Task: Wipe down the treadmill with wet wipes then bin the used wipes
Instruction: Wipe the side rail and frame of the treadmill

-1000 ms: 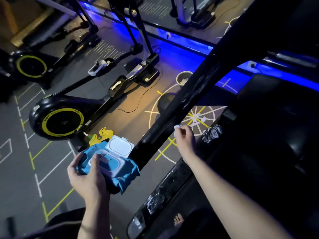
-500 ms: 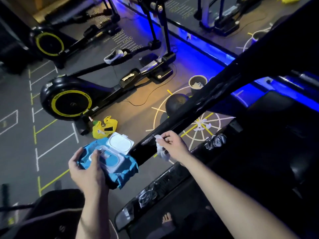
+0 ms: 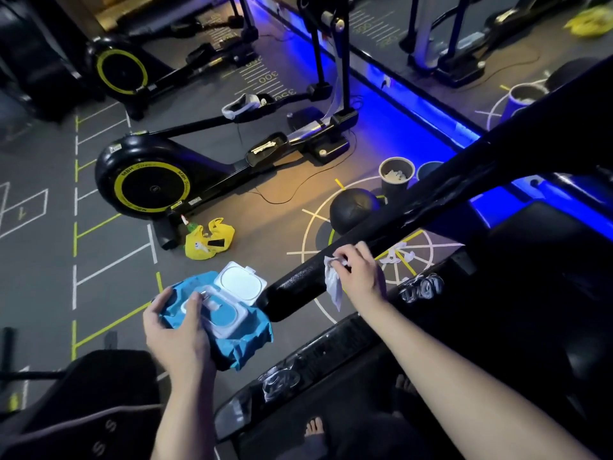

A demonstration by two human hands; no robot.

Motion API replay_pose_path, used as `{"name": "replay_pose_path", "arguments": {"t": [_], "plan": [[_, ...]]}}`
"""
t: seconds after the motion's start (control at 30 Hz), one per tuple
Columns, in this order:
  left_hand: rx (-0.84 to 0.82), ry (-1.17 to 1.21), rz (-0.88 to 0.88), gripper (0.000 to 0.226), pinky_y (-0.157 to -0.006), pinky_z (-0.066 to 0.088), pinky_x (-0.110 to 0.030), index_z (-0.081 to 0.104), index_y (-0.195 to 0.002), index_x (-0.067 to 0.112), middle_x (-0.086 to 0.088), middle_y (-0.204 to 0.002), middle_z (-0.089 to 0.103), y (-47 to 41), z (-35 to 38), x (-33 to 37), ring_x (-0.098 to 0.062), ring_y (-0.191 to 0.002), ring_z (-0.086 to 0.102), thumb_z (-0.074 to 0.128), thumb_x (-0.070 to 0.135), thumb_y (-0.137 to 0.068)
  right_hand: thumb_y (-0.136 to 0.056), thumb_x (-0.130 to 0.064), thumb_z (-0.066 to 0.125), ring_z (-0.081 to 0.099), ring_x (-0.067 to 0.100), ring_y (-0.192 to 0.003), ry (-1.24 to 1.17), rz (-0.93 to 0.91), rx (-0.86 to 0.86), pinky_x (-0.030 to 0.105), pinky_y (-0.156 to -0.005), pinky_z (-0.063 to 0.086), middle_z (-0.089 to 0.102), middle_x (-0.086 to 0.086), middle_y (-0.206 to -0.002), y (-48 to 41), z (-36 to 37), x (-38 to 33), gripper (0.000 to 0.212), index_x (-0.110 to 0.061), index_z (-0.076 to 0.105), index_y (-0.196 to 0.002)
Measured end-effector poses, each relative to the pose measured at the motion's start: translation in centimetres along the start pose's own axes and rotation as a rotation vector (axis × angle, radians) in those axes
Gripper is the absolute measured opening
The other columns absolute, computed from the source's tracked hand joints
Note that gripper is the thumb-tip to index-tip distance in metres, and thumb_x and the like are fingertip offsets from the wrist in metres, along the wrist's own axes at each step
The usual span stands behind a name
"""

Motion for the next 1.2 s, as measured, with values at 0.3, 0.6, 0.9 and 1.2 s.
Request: {"name": "replay_pose_path", "arguments": {"t": [0.3,0.6,0.9,1.2], "plan": [[-0.006,0.004,-0.009,0.038,-0.109,0.054,-0.046,0.066,-0.125,0.031,0.01,-0.129,0.067,-0.2,0.1,0.1,-0.013,-0.121,0.066,0.082,0.024,-0.091,-0.095,-0.064,0.051,0.075,0.022,-0.063,-0.543,0.74,-0.236,0.038,-0.064,0.064,0.075,0.007,-0.069,3.0,4.2,1.5,0.065,-0.004,0.07,-0.076],[-0.029,-0.009,-0.001,0.038,-0.109,0.054,-0.047,0.066,-0.125,0.033,0.009,-0.128,0.067,0.3,0.8,0.0,-0.014,-0.12,0.067,0.083,0.025,-0.091,-0.104,-0.05,0.037,0.069,0.027,-0.076,-0.175,0.356,-0.445,0.039,-0.073,0.056,0.066,0.001,-0.071,4.3,5.5,-0.8,0.052,-0.017,0.054,-0.068],[-0.008,-0.026,0.03,0.04,-0.111,0.053,-0.041,0.065,-0.127,0.029,0.006,-0.132,0.067,0.4,1.4,1.0,-0.012,-0.121,0.066,0.082,0.022,-0.092,-0.109,-0.024,0.033,0.059,0.03,-0.089,-0.106,0.506,-0.175,0.029,-0.068,0.036,0.057,0.01,-0.091,1.9,2.8,0.9,0.034,-0.004,0.059,-0.101],[0.004,-0.028,0.055,0.038,-0.111,0.052,-0.042,0.064,-0.126,0.027,0.001,-0.132,0.067,1.1,1.2,1.5,-0.017,-0.122,0.066,0.08,0.018,-0.093,-0.109,-0.024,0.033,0.061,0.037,-0.098,-0.085,0.487,-0.024,0.031,-0.07,0.032,0.065,0.025,-0.114,-1.5,-1.6,4.4,0.036,0.0,0.059,-0.102]]}}
Point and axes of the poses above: each hand's wrist, its own y-axis away from the middle knuckle, its own z-axis out of the palm, x = y × z, the point moved 5 cm from there along -y, towards the middle knuckle
